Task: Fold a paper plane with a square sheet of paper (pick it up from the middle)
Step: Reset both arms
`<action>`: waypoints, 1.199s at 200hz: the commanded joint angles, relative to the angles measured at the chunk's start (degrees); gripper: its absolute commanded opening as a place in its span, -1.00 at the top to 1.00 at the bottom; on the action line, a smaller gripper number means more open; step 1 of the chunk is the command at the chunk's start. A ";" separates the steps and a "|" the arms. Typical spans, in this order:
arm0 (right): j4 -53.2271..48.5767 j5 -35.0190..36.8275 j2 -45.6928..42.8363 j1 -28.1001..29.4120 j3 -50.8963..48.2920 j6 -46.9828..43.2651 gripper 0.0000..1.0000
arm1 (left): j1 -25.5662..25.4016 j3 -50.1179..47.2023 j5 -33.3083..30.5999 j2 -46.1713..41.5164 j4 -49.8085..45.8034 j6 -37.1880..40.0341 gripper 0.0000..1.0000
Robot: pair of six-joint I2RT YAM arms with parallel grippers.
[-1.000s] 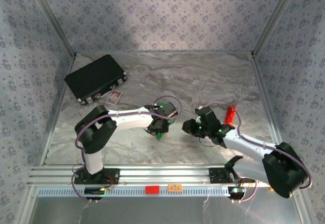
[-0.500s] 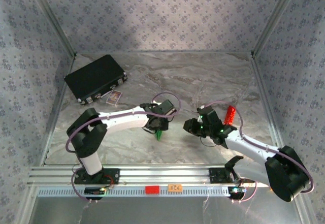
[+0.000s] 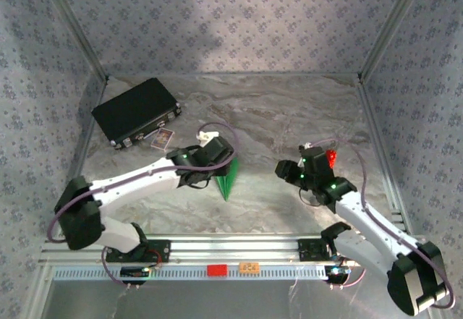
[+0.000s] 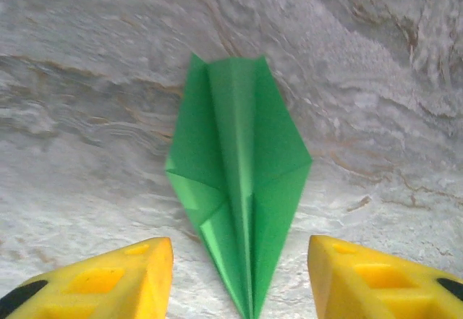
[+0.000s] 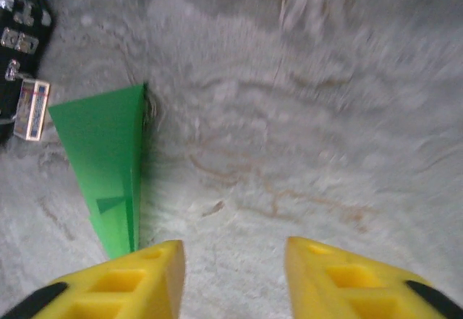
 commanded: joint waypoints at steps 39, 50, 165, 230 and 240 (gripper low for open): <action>-7.33 23.55 -5.41 -3.15 5.71 -13.38 -0.44 | 8.01 -11.30 -5.16 -14.01 4.26 7.13 -0.23; -6.30 27.89 -4.71 -3.44 6.10 -16.99 -0.48 | 10.11 -13.63 -5.60 -16.55 5.76 9.12 -0.36; 32.70 25.91 15.71 -17.93 -5.50 -39.75 -0.64 | 39.62 -29.22 -10.72 -24.39 26.06 29.75 -0.99; 48.87 15.35 24.45 -21.51 -6.68 -46.03 -0.63 | 44.99 -35.78 -7.87 -14.07 50.98 41.49 -0.99; 51.22 14.45 25.30 -22.15 -7.03 -46.32 -0.63 | 45.11 -37.04 -6.80 -12.43 55.15 42.72 -0.99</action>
